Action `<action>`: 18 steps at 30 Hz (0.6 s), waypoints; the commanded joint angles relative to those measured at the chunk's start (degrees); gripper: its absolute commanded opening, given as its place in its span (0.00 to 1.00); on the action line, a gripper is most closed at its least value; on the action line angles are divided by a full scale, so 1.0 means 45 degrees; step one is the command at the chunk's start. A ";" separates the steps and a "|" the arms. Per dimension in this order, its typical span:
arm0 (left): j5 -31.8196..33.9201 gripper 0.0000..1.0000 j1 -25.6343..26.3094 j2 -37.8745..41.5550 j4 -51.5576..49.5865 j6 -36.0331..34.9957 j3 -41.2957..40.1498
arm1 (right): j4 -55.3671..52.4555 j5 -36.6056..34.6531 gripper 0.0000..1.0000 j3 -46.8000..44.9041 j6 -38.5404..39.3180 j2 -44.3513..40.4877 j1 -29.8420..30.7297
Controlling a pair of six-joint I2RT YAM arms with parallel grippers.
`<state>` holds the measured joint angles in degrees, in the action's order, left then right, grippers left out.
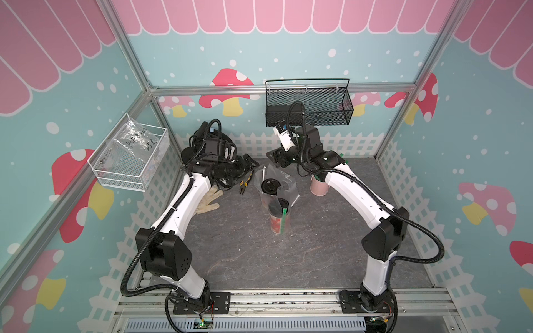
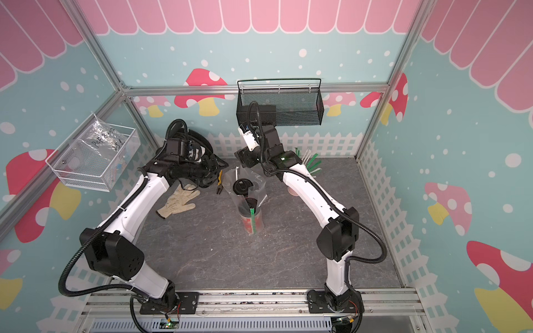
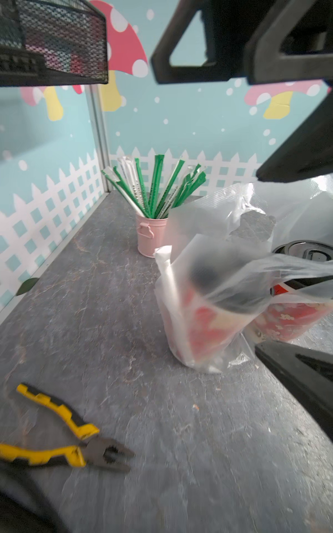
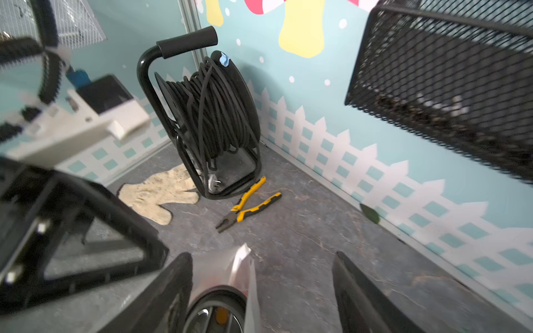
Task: Pack milk tea into plastic carrier bags
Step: Reset both arms
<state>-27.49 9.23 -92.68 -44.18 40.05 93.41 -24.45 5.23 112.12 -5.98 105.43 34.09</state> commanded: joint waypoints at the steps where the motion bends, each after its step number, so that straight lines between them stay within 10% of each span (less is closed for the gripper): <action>1: 0.2519 0.92 -0.0725 0.1193 -0.1297 -0.0818 0.0580 | 0.0927 -0.2369 0.86 -0.1769 -0.0116 -0.2324 -0.0323; 9: 1.2930 0.99 -0.0948 0.4897 0.1393 -0.2489 -0.4827 | 0.4974 -0.6641 0.94 -1.1907 -0.1152 -0.9546 -0.3820; 18: 1.4692 0.99 -0.0294 0.5353 0.9545 -0.6346 -1.2502 | 1.2813 -1.0023 0.96 -2.1201 0.0598 -1.0988 -0.4444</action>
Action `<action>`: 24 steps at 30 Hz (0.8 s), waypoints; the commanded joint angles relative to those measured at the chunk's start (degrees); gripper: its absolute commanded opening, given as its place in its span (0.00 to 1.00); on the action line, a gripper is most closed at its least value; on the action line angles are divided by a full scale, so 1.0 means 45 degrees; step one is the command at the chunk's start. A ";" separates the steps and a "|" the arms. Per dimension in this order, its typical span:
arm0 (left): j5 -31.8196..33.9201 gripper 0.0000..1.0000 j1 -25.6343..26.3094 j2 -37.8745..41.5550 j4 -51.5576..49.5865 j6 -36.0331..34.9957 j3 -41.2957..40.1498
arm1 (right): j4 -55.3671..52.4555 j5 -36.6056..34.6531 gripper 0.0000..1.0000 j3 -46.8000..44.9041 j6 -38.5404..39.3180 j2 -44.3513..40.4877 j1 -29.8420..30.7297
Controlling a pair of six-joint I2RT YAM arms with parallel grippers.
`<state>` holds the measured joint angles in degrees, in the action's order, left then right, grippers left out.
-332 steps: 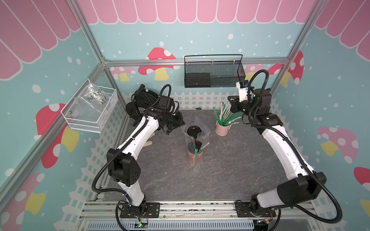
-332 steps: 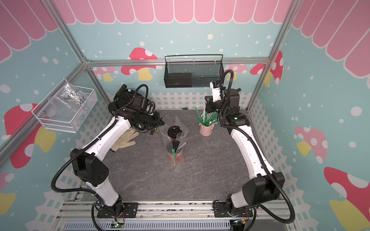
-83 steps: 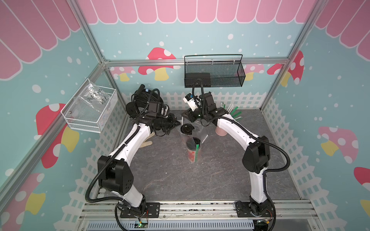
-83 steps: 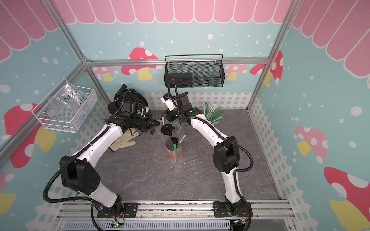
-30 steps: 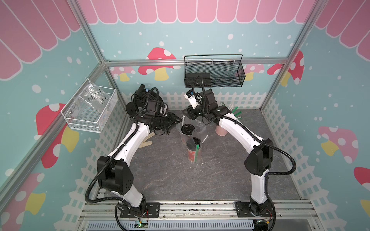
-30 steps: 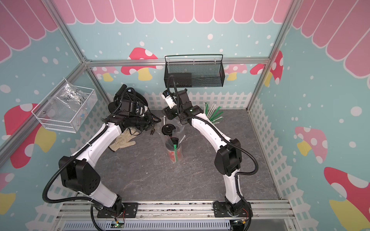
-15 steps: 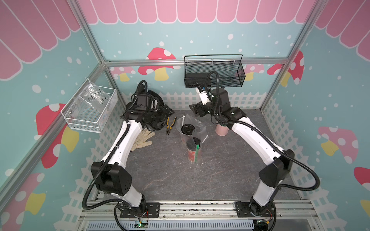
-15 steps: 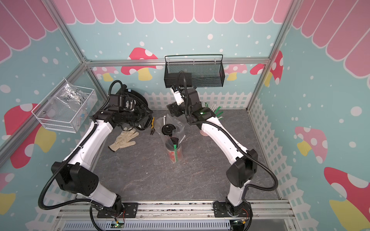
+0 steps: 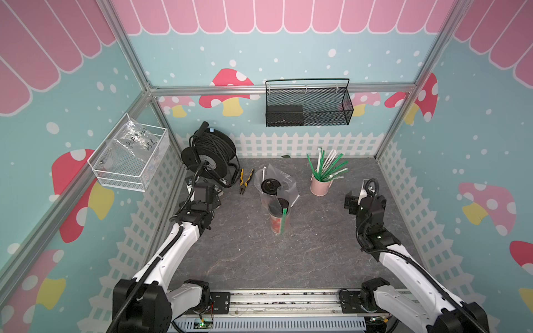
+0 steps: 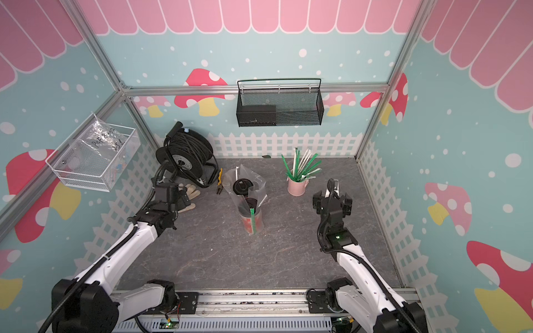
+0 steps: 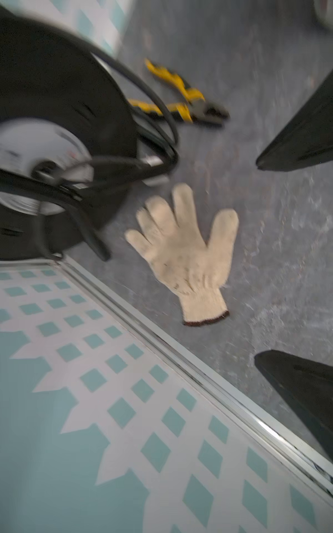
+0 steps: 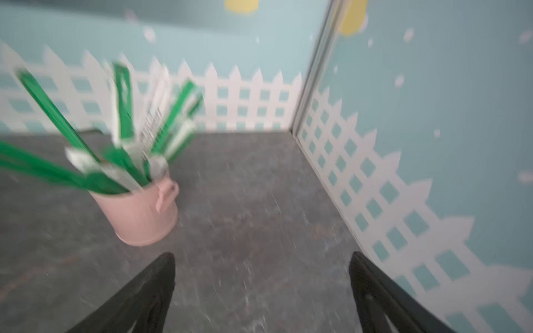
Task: Pack milk tea into plastic carrier bags
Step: Reset both arms
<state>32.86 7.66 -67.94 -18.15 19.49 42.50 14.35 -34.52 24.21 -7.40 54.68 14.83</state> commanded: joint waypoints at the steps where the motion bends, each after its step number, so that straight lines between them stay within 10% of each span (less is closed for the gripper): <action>1: 0.1156 0.99 0.0041 -0.0340 0.5033 -0.2003 -0.1890 | 0.5532 -0.0872 0.96 -0.2341 0.1209 0.0722 -0.0297; 4: -0.0408 0.99 -0.0173 -0.1188 0.9652 -0.2937 -0.4028 | 0.9717 -0.0201 0.97 -0.3489 0.1484 0.3076 -0.0974; 13: -0.2689 0.99 -0.0636 -0.3895 1.3613 -0.3668 -0.3733 | 1.5464 0.4811 1.00 -0.3519 0.1565 0.7545 -0.2960; 24: -0.3520 0.99 -0.1157 -0.4520 1.5628 -0.3316 -0.4622 | 1.4162 0.4750 1.00 -0.3095 0.1142 0.7297 -0.3159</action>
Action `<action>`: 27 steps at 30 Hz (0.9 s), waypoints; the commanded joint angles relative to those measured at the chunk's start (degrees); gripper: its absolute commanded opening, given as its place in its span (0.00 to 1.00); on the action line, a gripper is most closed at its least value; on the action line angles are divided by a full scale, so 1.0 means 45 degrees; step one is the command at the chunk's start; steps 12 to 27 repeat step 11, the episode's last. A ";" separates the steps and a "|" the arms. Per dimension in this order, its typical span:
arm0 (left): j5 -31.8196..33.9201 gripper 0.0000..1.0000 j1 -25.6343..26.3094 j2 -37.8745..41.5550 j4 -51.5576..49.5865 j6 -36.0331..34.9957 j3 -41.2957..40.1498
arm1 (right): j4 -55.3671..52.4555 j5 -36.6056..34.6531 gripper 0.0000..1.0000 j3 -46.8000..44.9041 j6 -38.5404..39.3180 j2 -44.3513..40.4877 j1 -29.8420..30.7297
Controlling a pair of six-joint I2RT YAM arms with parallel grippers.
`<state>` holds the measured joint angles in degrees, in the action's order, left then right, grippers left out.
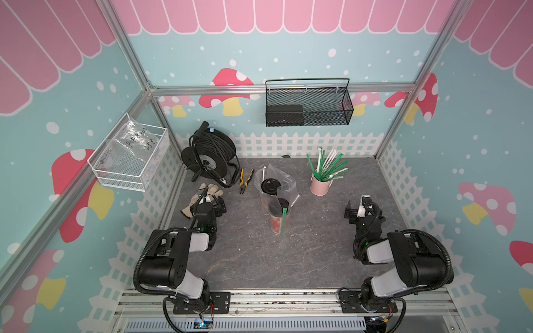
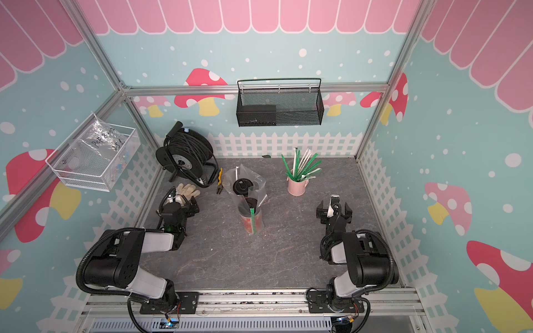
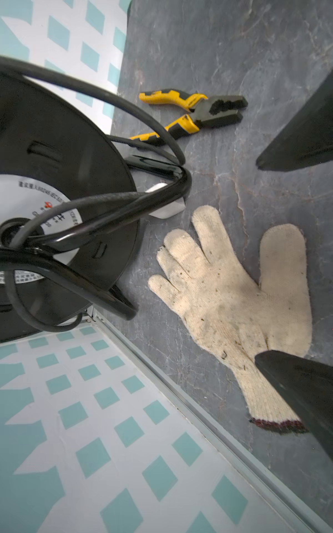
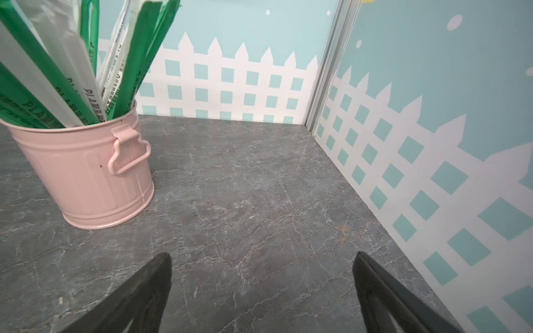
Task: Pack milk tea into plastic carrier bags
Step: Reset both arms
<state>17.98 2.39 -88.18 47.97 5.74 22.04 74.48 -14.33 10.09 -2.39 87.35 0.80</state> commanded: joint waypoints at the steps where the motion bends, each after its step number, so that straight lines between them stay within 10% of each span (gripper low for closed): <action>1: -0.0204 0.99 0.0023 -0.0025 0.1014 -0.0282 -0.0079 | 0.0682 0.0252 1.00 0.0081 -0.0026 0.0020 -0.0041; 27: -0.0186 1.00 0.0018 0.0004 0.0910 -0.0260 -0.0059 | 0.0793 0.0324 1.00 0.0078 0.0040 0.0041 -0.0031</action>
